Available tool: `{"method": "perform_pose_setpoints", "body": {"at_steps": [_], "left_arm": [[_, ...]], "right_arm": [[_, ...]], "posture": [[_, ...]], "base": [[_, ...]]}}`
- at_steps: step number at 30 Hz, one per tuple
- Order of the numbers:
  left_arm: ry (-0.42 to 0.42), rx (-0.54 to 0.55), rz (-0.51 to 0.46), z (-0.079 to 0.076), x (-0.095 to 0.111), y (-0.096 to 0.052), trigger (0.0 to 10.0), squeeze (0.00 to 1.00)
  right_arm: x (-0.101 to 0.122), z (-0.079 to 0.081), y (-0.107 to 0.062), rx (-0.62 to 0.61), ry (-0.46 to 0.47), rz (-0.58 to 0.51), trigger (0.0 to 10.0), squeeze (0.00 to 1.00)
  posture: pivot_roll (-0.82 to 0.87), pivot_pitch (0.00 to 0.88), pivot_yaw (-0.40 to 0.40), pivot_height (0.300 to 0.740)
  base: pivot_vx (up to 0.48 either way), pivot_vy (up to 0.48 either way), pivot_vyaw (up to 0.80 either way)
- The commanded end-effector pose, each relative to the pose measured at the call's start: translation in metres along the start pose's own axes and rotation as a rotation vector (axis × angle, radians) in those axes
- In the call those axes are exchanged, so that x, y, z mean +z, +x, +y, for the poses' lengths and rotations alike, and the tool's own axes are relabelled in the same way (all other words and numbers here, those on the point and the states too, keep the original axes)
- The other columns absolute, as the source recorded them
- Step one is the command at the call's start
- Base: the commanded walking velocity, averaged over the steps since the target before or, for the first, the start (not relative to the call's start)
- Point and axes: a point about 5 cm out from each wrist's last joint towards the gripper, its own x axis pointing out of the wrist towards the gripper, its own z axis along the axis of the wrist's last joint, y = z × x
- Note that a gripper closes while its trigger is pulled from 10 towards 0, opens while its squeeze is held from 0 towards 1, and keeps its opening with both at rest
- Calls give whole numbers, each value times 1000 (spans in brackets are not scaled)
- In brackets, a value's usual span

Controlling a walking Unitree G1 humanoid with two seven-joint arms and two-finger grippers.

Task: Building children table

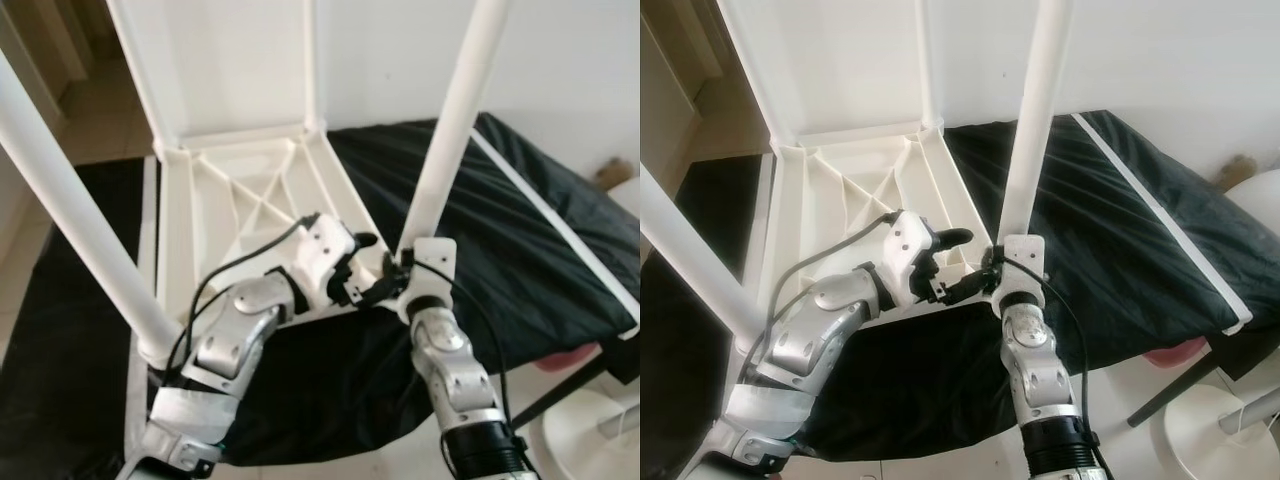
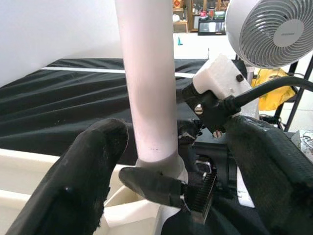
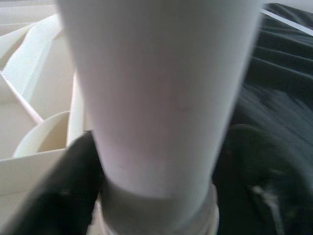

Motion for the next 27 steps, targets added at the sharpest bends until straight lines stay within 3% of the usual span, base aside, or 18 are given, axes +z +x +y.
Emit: {"method": "perform_pose_setpoints", "body": {"at_steps": [1, 7, 10, 11, 13, 14, 23, 27], "left_arm": [[1, 28, 5, 1, 0, -1, 10000, 0], [3, 27, 2, 1, 1, -1, 10000, 0], [5, 32, 2, 3, 1, -1, 10000, 0], [8, 45, 5, 4, 0, -2, 10000, 0], [11, 54, 7, 5, -1, -3, 10000, 0], [5, 66, 12, 7, -4, -4, 10000, 0], [-34, 150, -18, 11, -14, -13, 10000, 0], [-60, 270, -90, 16, -22, -25, 10000, 0]], "right_arm": [[-4, 6, -5, 17, 24, 8, 10000, 1000], [1, 0, -9, 81, 14, -51, 10000, 1000], [0, -25, -14, 143, 4, -88, 10000, 1000], [-2, -33, -14, 157, 50, -76, 10000, 973], [-3, -37, -14, 166, 85, -67, 10000, 973], [-2, -41, -14, 174, 83, -76, 10000, 0], [0, -46, -15, 220, -18, -128, 10000, 0], [-10, -43, -22, 229, -90, -188, 10000, 0]], "posture": [[26, 0, -8, 740], [24, 0, -10, 740], [25, 0, -12, 740], [26, 0, -10, 740], [26, 0, -10, 740], [22, 0, -5, 740], [13, 0, 10, 740], [18, 0, 21, 740]], "base": [[0, 0, 0], [0, 0, 0], [0, 0, 0], [0, 0, 0], [0, 0, 0], [0, 0, 0], [0, 0, 0], [0, 0, 0]]}}
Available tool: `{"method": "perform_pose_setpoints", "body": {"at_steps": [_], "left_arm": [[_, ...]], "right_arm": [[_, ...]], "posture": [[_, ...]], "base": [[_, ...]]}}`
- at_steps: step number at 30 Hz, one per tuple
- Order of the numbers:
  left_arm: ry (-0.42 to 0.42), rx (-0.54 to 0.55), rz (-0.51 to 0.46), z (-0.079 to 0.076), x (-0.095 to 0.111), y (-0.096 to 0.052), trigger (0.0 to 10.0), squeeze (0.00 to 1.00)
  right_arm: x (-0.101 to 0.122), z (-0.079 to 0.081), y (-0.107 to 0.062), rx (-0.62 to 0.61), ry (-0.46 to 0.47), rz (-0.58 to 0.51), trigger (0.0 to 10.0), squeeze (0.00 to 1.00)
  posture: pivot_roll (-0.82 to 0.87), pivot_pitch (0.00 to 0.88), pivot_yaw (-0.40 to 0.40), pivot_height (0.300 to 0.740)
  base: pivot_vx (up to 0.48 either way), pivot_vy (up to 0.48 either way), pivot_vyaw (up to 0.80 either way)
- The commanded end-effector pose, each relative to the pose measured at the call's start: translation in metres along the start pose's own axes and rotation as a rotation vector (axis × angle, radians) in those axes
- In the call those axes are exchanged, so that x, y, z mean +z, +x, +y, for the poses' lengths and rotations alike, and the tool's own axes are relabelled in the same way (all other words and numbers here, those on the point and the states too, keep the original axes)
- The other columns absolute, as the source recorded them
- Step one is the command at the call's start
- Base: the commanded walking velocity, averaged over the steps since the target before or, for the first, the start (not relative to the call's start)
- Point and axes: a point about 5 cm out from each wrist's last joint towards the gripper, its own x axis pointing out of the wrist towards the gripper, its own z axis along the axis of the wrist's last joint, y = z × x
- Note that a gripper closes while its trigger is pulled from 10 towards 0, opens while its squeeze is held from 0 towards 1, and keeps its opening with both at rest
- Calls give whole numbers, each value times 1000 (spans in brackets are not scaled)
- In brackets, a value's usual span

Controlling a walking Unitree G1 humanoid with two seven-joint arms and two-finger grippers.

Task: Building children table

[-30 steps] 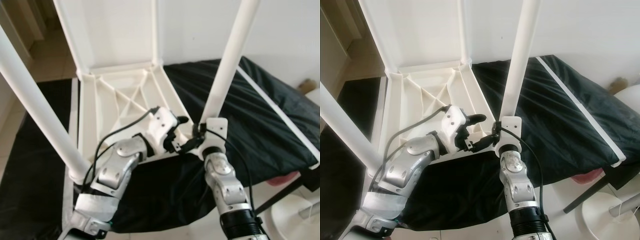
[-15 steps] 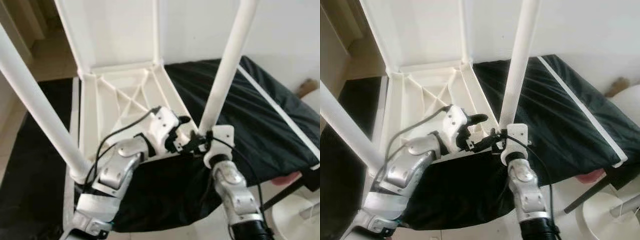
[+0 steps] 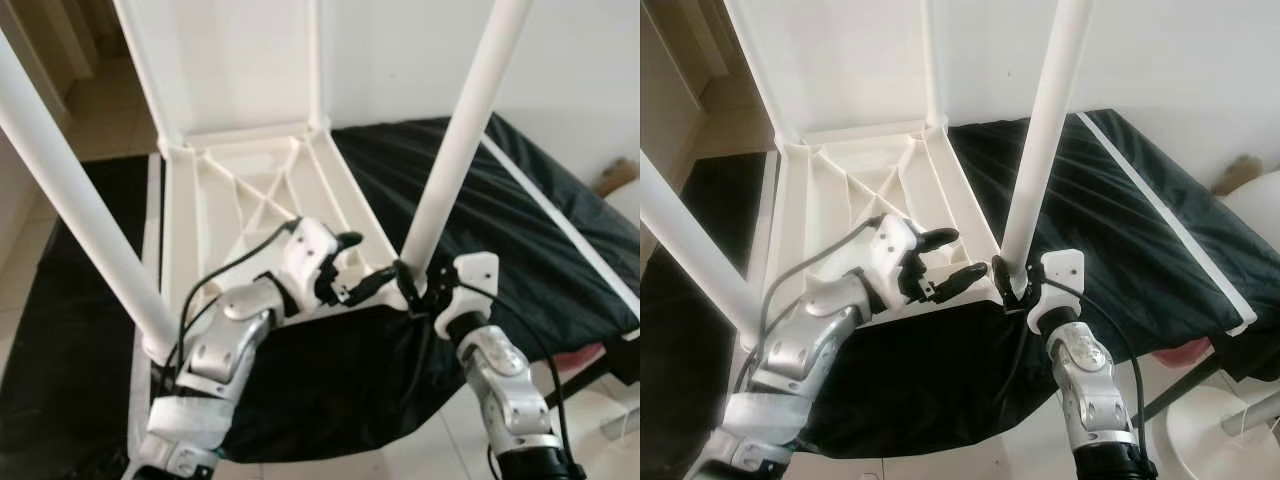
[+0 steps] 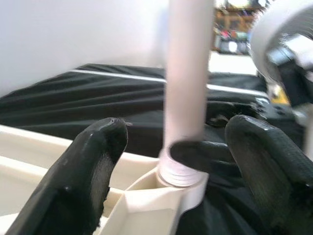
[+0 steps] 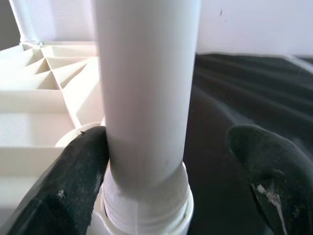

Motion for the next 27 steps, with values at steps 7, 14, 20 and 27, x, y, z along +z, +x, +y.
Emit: {"method": "perform_pose_setpoints", "body": {"at_steps": [7, 14, 20, 27], "left_arm": [[-58, 319, -42, 22, -16, -18, 10000, 0], [-18, 321, -55, 30, -13, -18, 10000, 0], [39, 298, -68, 38, -9, -19, 10000, 0], [75, 150, -61, 23, -8, -14, 10000, 0]], "right_arm": [[-15, 4, -7, 34, -63, -57, 10000, 0], [-13, -3, 3, 81, -51, -62, 10000, 0], [-10, -10, 19, 172, -39, -50, 10000, 0], [-6, -7, 38, 379, -36, -11, 10000, 0]], "posture": [[18, 0, 47, 740], [15, 0, 53, 740], [12, 0, 50, 740], [22, 0, 42, 740]], "base": [[0, 0, 0], [0, 0, 0], [0, 0, 0], [0, 0, 0]]}}
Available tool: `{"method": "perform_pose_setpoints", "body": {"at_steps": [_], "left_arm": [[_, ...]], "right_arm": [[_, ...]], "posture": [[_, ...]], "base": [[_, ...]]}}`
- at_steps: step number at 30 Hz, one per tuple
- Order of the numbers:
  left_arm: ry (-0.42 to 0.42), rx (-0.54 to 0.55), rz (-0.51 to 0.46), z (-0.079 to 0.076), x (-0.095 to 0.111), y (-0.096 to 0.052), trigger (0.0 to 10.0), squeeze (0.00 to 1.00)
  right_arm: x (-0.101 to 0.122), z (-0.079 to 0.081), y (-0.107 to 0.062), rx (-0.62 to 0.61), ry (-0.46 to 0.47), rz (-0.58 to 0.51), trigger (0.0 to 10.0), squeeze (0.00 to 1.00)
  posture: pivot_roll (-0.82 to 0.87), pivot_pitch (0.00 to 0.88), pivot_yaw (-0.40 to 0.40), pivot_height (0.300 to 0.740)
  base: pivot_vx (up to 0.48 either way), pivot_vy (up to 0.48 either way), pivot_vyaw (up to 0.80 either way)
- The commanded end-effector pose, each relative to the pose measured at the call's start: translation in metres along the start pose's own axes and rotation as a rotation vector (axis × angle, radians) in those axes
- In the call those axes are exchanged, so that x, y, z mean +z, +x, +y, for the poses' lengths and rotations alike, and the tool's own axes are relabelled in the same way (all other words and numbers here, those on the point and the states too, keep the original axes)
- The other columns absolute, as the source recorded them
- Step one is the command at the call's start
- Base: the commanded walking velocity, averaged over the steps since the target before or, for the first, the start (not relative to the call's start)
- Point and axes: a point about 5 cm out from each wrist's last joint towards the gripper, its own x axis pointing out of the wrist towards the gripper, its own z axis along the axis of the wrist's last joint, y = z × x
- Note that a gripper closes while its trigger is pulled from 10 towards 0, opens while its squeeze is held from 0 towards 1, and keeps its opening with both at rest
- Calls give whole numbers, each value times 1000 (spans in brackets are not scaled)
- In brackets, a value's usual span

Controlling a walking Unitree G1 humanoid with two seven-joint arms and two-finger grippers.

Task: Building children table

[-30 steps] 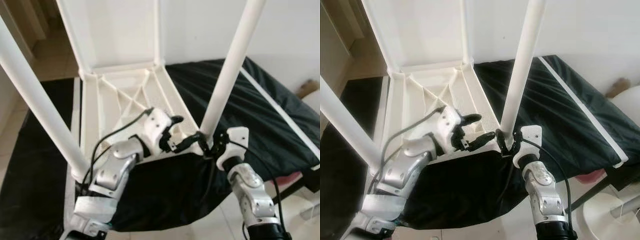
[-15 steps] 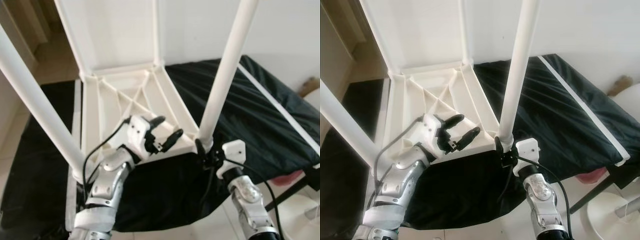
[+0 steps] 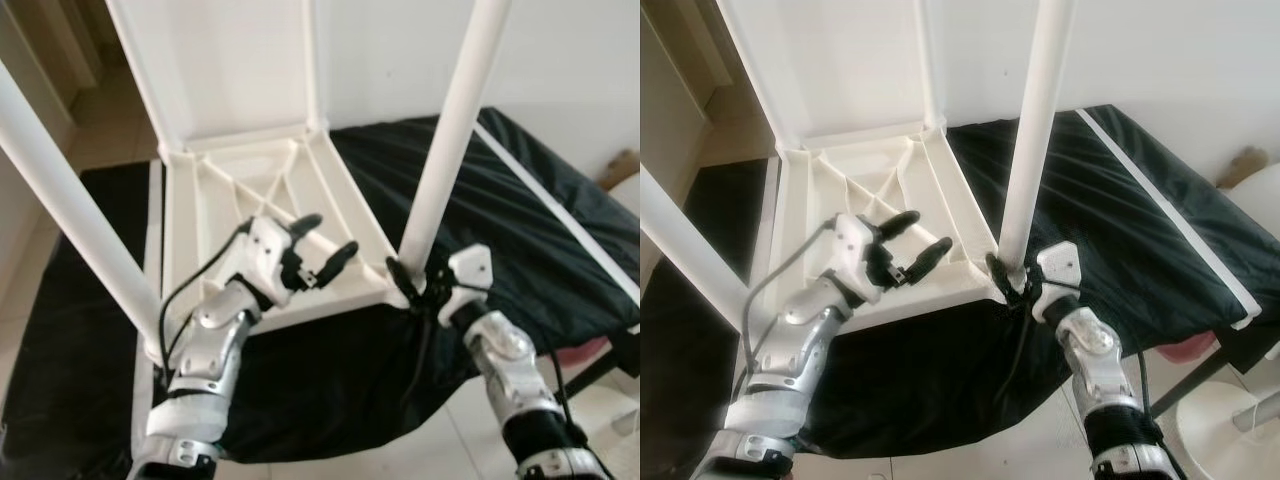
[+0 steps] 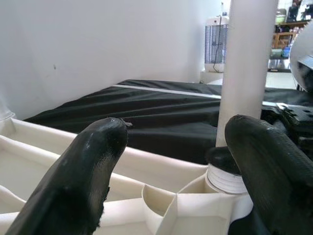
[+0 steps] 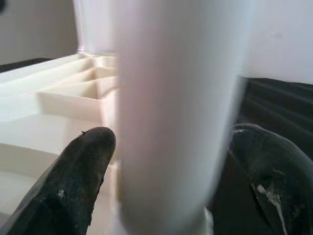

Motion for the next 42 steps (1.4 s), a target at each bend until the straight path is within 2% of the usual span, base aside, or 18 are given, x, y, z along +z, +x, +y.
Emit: {"method": "perform_pose_setpoints", "body": {"at_steps": [1, 6, 7, 8, 9, 10, 11, 18, 21, 22, 23, 29, 33, 37, 39, 40, 42], "left_arm": [[17, 2, 15, -5, -1, 0, 10000, 0], [16, -43, 11, -12, 0, 3, 10000, 0], [3, -77, 10, -18, 0, 4, 10000, 0], [3, -77, 10, -18, 0, 4, 10000, 0], [-7, -98, 7, -22, 0, 5, 10000, 0], [-7, -98, 7, -22, 0, 5, 10000, 0], [-19, -112, 2, -25, 1, 5, 10000, 0], [-43, -114, 1, -27, 1, 2, 10000, 0], [-53, -115, 7, -27, 0, 1, 10000, 0], [-58, -117, 11, -28, -1, 1, 10000, 0], [-59, -117, 14, -29, -1, 1, 10000, 0], [-61, -115, 13, -29, -1, 1, 10000, 0], [-60, -106, 39, -30, -8, 0, 10000, 0], [-58, -105, 53, -31, -11, -2, 10000, 0], [-67, -98, 66, -35, -16, -3, 10000, 0], [-67, -98, 66, -35, -16, -3, 10000, 0], [-83, -93, 64, -38, -18, -3, 10000, 0]], "right_arm": [[-5, 4, 3, 83, 4, 40, 10000, 0], [-7, 6, 6, 142, 6, 62, 10000, 0], [-7, 7, 7, 170, 2, 69, 7647, 0], [-7, 7, 7, 170, 2, 69, 7647, 0], [-7, 7, 8, 187, 1, 71, 2588, 0], [-7, 7, 8, 187, 1, 71, 2588, 0], [-8, 8, 8, 205, 5, 76, 0, 0], [-15, 7, 2, 210, 46, 91, 0, 0], [-18, 7, -2, 177, 64, 90, 0, 0], [-20, 9, -4, 160, 71, 92, 902, 0], [-22, 9, -5, 121, 91, 91, 10000, 0], [-24, 13, -6, 34, 123, 70, 10000, 0], [-23, 24, -6, -107, 158, 41, 10000, 0], [-22, 26, -6, -141, 169, 29, 10000, 0], [-20, 25, -7, -276, 229, -7, 10000, 0], [-20, 25, -7, -276, 229, -7, 10000, 0], [-19, 27, -7, -380, 241, -17, 10000, 0]], "posture": [[22, 0, 42, 740], [31, 0, 34, 740], [40, 0, 30, 740], [40, 0, 30, 740], [40, 0, 30, 740], [40, 0, 30, 740], [45, 0, 25, 740], [48, 0, 21, 740], [46, 0, 21, 740], [47, 0, 16, 740], [45, 0, 16, 740], [43, 0, 14, 740], [42, 0, 4, 740], [41, 0, 3, 740], [41, 0, -8, 740], [41, 0, -8, 740], [39, 0, -9, 740]], "base": [[0, 0, 0], [0, 0, 0], [0, 0, 0], [0, 0, 0], [0, 0, 0], [0, 0, 0], [0, 0, 0], [0, 0, 0], [0, 0, 0], [0, 0, 0], [0, 0, 0], [0, 0, 0], [0, 0, 0], [0, 0, 0], [0, 0, 0], [0, 0, 0], [0, 0, 0]]}}
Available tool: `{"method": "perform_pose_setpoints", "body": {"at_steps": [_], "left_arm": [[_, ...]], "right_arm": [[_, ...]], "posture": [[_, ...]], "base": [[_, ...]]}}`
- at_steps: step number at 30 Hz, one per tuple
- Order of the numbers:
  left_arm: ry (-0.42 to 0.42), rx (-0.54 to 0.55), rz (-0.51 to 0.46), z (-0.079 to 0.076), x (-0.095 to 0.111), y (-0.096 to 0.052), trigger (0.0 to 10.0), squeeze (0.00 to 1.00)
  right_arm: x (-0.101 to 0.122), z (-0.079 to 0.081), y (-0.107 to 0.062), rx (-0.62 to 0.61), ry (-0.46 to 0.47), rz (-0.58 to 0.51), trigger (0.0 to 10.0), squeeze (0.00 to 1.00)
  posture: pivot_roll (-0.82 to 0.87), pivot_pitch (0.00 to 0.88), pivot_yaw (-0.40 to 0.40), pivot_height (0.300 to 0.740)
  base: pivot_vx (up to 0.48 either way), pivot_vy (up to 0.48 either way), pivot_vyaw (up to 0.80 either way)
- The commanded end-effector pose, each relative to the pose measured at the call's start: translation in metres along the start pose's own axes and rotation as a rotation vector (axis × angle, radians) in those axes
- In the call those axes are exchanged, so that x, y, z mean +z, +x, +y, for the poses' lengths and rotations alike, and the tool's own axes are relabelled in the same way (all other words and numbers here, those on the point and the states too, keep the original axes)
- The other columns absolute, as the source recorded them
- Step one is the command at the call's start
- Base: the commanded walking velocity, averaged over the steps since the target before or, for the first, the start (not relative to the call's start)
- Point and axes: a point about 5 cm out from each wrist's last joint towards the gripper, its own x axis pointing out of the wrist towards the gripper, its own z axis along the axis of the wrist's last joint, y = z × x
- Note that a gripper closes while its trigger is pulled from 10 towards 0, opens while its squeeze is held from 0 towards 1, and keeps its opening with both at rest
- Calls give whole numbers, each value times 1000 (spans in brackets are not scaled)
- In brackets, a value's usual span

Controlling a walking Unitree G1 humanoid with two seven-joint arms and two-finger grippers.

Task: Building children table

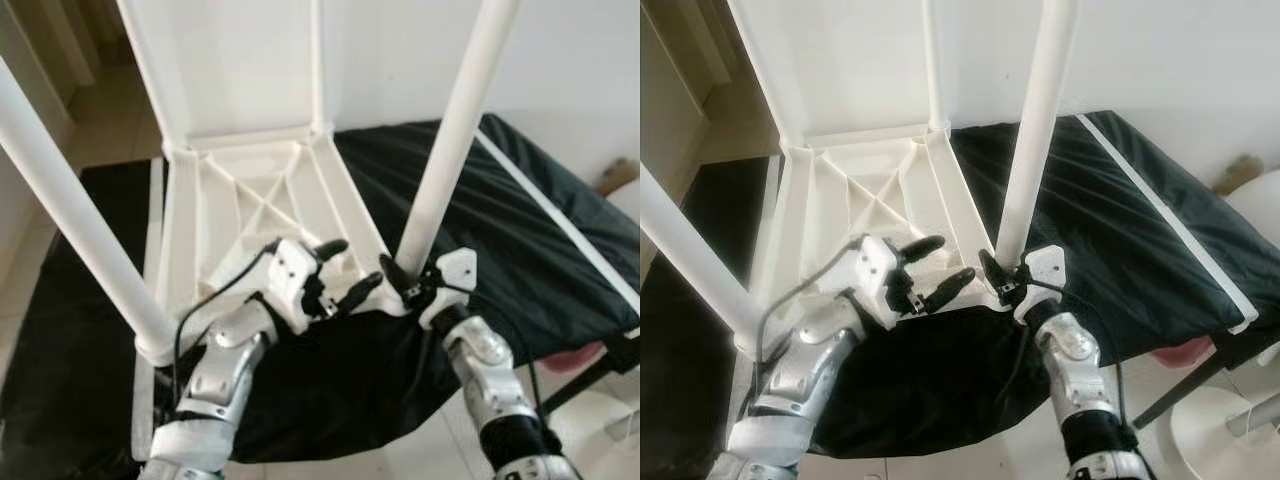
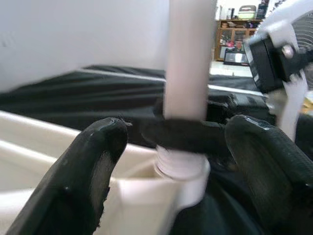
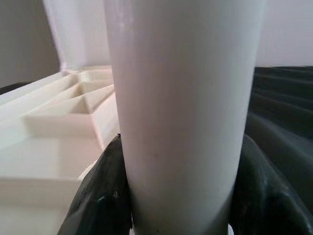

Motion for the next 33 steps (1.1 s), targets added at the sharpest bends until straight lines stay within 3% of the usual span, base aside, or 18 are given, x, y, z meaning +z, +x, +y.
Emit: {"method": "perform_pose_setpoints", "body": {"at_steps": [1, 2, 4, 6, 8, 12, 20, 21, 27, 30, 33], "left_arm": [[-5, 13, 2, -1, -2, 1, 10000, 0], [-5, 13, 2, -1, -2, 1, 10000, 0], [-35, 20, -9, -3, -2, 2, 10000, 0], [-35, 20, -9, -3, -2, 2, 10000, 0], [-64, 15, -22, -7, -2, 4, 10000, 0], [-90, 2, -26, -11, -2, 4, 10000, 0], [-87, 1, -30, -8, 0, 6, 10000, 0], [-86, 2, -31, -7, 1, 7, 10000, 0], [-83, 1, -31, -5, 2, 6, 10000, 0], [-74, -22, -22, -4, 3, 3, 10000, 0], [-73, -25, -20, -3, 4, 2, 10000, 0]], "right_arm": [[-9, -7, -6, -148, 52, 35, 10000, 0], [-9, -7, -6, -148, 52, 35, 10000, 0], [-14, -11, -9, -285, -2, 103, 10000, 0], [-14, -11, -9, -285, -2, 103, 10000, 0], [-17, -7, -13, -379, -31, 146, 10000, 0], [-18, 4, -15, -362, -69, 159, 10000, 0], [-14, 2, -18, -386, -103, 144, 10000, 0], [-11, 1, -17, -387, -120, 130, 10000, 1000], [-5, 0, -16, -354, -122, 98, 10000, 1000], [14, -10, -19, -250, -143, 3, 10000, 1000], [16, -13, -21, -219, -139, 2, 10000, 1000]], "posture": [[36, 0, -10, 740], [36, 0, -10, 740], [35, 0, -11, 740], [35, 0, -11, 740], [16, 0, -6, 740], [3, 0, 2, 740], [0, 0, 5, 740], [-3, 0, 7, 740], [-4, 0, 9, 740], [-3, 0, 14, 740], [-2, 0, 20, 740]], "base": [[0, 0, 0], [0, 0, 0], [0, 0, 0], [0, 0, 0], [0, 0, 0], [0, 0, 0], [0, 0, 0], [0, 0, 0], [0, 0, 0], [0, 0, 0], [0, 0, 0]]}}
